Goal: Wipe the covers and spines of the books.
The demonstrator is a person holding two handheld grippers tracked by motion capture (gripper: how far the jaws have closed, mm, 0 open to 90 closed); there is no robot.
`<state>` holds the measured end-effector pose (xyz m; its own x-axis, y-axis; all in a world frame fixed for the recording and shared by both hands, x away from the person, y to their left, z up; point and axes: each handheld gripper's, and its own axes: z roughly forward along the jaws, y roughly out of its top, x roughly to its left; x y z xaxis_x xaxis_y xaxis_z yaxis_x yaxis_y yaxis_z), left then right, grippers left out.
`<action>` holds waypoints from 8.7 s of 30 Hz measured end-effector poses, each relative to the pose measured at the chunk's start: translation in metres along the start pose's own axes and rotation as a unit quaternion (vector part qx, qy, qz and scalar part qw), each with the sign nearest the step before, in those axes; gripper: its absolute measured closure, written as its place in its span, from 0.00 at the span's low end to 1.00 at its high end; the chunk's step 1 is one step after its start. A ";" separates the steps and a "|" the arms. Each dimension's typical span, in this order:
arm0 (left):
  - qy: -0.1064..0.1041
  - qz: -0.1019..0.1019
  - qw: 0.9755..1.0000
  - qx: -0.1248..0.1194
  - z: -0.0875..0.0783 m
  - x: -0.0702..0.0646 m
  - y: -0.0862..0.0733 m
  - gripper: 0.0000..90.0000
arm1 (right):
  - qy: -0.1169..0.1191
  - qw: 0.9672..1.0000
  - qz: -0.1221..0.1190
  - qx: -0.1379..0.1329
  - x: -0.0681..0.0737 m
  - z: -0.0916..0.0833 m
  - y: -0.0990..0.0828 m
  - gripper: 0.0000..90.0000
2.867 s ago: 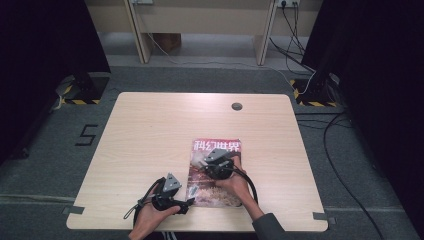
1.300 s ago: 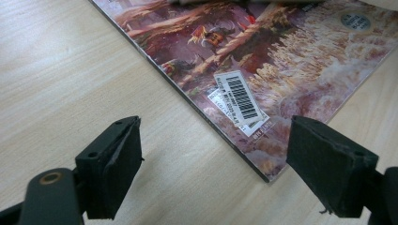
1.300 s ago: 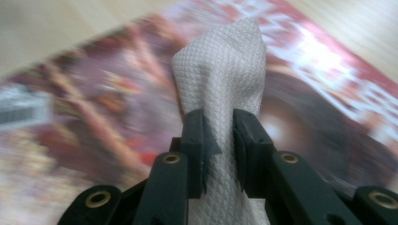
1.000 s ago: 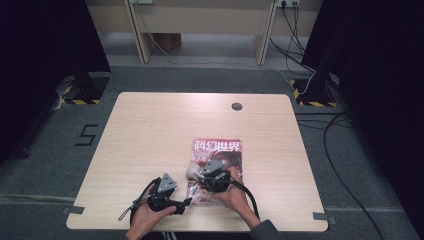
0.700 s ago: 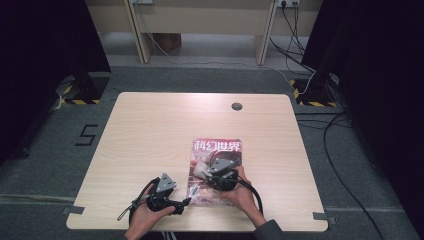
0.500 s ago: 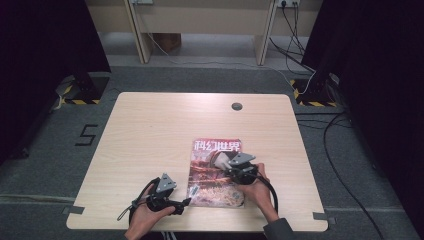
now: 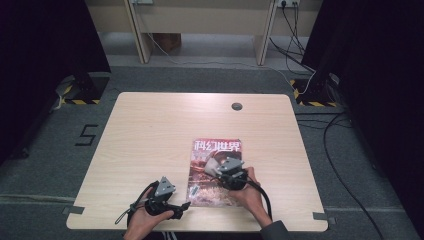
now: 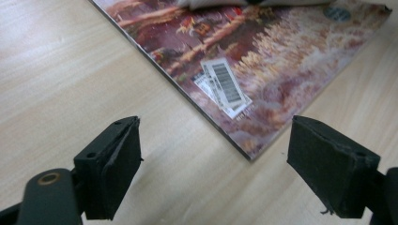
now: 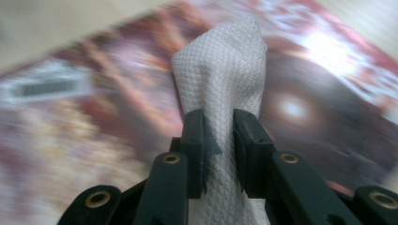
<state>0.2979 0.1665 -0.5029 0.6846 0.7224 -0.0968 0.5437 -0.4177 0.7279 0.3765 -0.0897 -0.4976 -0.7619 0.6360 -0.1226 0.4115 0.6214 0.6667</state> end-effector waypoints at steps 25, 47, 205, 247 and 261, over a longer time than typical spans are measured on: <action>0.004 0.001 1.000 0.000 -0.012 0.003 -0.005 0.19 | -0.022 0.999 0.025 0.003 -0.020 -0.024 -0.029 0.84; 0.030 -0.028 0.998 -0.040 -0.021 0.015 -0.001 0.19 | 0.071 0.995 -0.065 -0.013 0.070 -0.004 0.006 0.84; 0.031 -0.028 0.999 0.008 0.025 0.008 0.008 0.16 | -0.123 0.989 0.072 0.043 -0.101 0.048 0.046 0.85; 0.026 -0.046 0.998 -0.017 0.007 0.022 0.011 0.18 | 0.043 0.998 -0.048 -0.004 0.018 0.037 0.044 0.85; 0.065 -0.100 0.992 -0.043 -0.012 0.056 0.006 0.18 | 0.109 0.990 -0.086 -0.011 0.071 -0.001 0.011 0.85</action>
<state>0.3340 0.2109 -0.4957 0.4966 0.8529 -0.1609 0.6143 -0.2144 0.7594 0.3264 -0.0389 -0.4981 -0.9105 0.4065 -0.0765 0.2568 0.7005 0.6658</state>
